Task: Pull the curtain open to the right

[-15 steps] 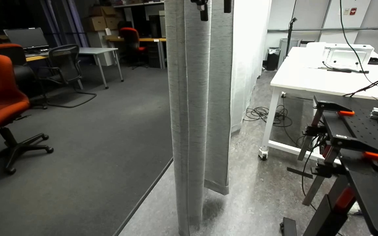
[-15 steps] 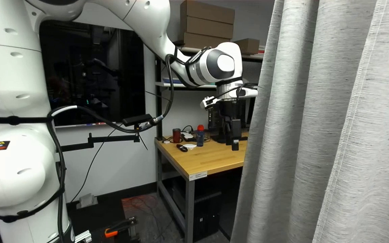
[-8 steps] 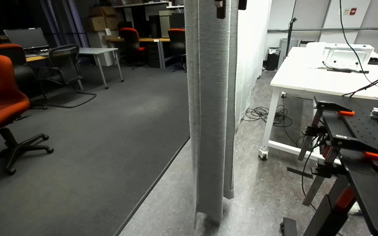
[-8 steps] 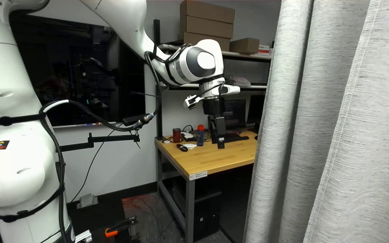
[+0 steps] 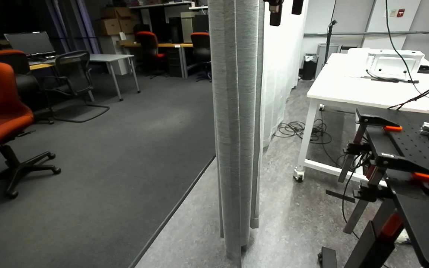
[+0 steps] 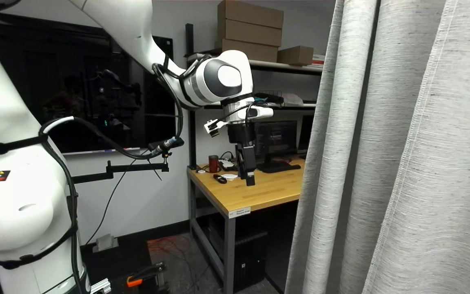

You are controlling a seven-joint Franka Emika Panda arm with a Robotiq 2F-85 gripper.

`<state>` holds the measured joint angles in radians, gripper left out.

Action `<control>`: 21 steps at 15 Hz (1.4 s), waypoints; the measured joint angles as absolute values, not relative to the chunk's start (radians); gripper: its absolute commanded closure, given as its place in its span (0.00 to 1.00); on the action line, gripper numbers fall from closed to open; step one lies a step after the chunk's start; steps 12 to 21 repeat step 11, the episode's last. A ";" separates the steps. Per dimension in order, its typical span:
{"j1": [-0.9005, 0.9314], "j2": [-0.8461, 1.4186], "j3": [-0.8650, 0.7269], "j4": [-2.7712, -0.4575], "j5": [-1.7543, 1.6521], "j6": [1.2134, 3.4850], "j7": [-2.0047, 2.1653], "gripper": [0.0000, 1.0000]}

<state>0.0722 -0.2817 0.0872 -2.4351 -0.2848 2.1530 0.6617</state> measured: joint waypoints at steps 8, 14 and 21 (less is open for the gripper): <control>0.064 -0.336 0.098 -2.522 -0.271 2.153 0.636 0.00; 0.064 -0.338 0.098 -2.522 -0.271 2.153 0.635 0.00; 0.064 -0.338 0.098 -2.522 -0.271 2.153 0.635 0.00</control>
